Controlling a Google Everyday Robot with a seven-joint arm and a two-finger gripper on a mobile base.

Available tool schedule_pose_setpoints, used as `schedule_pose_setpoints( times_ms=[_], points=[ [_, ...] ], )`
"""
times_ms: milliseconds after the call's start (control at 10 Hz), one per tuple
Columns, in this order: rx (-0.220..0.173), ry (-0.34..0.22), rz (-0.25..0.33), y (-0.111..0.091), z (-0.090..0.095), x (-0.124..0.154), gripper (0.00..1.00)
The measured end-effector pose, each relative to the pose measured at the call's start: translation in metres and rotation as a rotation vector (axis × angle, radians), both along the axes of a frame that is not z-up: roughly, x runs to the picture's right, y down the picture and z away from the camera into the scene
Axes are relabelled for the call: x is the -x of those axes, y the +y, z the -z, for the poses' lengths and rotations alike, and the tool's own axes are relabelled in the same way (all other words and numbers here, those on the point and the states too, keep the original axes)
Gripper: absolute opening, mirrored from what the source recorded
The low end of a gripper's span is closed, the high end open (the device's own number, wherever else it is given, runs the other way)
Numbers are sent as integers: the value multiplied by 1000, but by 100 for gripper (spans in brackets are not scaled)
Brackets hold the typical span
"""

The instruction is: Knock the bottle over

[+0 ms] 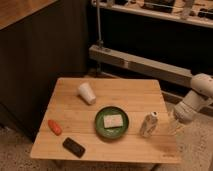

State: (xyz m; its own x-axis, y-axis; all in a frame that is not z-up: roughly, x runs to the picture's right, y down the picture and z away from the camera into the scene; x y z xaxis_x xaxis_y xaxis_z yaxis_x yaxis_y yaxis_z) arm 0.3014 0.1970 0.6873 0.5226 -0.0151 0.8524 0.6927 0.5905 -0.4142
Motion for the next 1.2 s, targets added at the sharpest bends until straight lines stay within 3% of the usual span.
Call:
schedule_pose_setpoints(
  times_ms=[800, 1200],
  points=[
    [29, -30, 67, -27, -4, 68, 4],
    [41, -40, 93, -26, 1, 99, 4]
  ],
)
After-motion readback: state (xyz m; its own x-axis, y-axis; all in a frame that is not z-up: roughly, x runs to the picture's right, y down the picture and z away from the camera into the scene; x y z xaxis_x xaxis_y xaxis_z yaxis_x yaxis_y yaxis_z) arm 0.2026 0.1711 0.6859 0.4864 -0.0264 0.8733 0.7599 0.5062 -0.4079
